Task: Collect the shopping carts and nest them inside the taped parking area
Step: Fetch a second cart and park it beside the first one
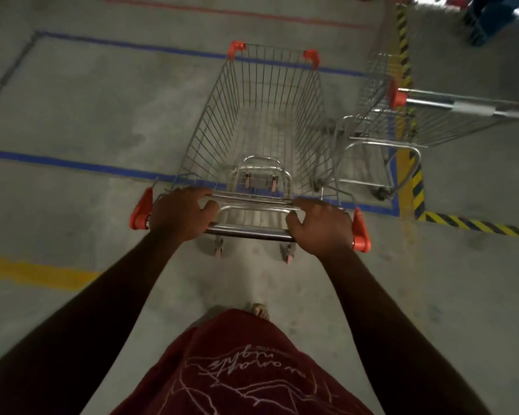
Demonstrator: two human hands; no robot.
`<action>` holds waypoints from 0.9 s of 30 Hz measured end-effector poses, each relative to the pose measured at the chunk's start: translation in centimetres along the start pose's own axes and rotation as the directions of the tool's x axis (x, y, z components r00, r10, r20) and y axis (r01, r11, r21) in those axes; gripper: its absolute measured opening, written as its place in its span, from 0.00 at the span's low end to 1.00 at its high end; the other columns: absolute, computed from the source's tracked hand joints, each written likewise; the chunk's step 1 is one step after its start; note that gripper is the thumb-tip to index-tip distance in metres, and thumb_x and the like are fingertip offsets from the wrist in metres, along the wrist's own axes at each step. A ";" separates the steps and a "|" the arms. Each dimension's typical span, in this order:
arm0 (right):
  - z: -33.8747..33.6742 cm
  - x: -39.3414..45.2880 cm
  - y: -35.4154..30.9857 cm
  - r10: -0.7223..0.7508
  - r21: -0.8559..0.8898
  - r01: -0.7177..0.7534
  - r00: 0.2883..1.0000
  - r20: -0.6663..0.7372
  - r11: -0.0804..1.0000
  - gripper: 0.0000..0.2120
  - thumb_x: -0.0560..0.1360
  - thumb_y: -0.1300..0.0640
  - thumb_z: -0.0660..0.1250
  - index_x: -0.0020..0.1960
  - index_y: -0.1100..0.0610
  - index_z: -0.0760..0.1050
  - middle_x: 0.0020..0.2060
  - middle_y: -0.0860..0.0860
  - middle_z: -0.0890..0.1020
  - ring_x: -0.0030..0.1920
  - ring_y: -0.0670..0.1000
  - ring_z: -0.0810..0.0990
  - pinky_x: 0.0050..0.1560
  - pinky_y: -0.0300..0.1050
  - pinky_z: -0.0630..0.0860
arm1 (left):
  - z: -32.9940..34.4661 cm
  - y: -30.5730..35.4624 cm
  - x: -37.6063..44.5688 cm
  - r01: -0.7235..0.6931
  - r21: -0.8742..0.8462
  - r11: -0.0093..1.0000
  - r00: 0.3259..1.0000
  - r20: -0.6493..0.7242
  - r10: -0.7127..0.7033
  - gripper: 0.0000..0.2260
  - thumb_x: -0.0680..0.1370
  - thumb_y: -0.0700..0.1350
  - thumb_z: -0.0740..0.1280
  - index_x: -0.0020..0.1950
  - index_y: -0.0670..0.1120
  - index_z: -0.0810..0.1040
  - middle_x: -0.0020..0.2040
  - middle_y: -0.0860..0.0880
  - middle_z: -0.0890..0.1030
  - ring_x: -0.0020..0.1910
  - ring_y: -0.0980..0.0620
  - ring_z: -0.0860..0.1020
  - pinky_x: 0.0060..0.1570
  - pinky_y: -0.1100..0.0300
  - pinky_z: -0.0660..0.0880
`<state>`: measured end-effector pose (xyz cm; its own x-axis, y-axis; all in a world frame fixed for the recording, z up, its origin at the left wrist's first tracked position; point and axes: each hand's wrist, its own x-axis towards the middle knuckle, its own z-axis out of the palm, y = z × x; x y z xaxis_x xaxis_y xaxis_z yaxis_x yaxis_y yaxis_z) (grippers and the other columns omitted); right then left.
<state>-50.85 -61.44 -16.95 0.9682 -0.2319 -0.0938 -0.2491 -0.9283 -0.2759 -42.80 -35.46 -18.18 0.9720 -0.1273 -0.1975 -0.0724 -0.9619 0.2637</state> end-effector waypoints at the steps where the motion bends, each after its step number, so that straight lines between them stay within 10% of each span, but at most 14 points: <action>1: 0.0 1.0 0.0 -0.005 0.004 0.005 1.000 -0.006 1.000 0.19 0.79 0.43 0.63 0.65 0.48 0.82 0.55 0.55 0.87 0.53 0.59 0.85 0.52 0.48 0.77 | -0.2 0.1 0.9 -0.002 -0.003 1.000 1.000 0.006 0.002 0.19 0.80 0.60 0.61 0.67 0.56 0.79 0.59 0.48 0.84 0.56 0.44 0.82 0.57 0.50 0.75; 7: -0.5 9.7 -0.1 0.009 0.015 -0.009 1.000 -0.022 1.000 0.18 0.78 0.43 0.64 0.63 0.46 0.84 0.54 0.55 0.87 0.53 0.59 0.86 0.52 0.47 0.78 | -1.6 1.7 10.1 -0.040 -0.019 0.999 0.999 0.016 0.040 0.18 0.80 0.59 0.59 0.63 0.55 0.80 0.52 0.47 0.85 0.45 0.46 0.82 0.49 0.52 0.78; 27: -3.6 40.0 3.6 0.060 0.072 -0.060 0.998 0.011 0.996 0.17 0.79 0.44 0.63 0.64 0.45 0.82 0.56 0.55 0.87 0.55 0.58 0.85 0.54 0.49 0.78 | -5.5 9.4 40.0 -0.132 -0.002 0.991 0.990 0.054 0.132 0.31 0.74 0.67 0.52 0.69 0.55 0.77 0.64 0.50 0.82 0.59 0.46 0.81 0.60 0.47 0.76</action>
<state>-12.95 -75.13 -18.30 0.9513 -0.2834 -0.1210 -0.3080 -0.8894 -0.3377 -3.39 -48.26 -18.38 0.9404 -0.2659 -0.2121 -0.1993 -0.9361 0.2898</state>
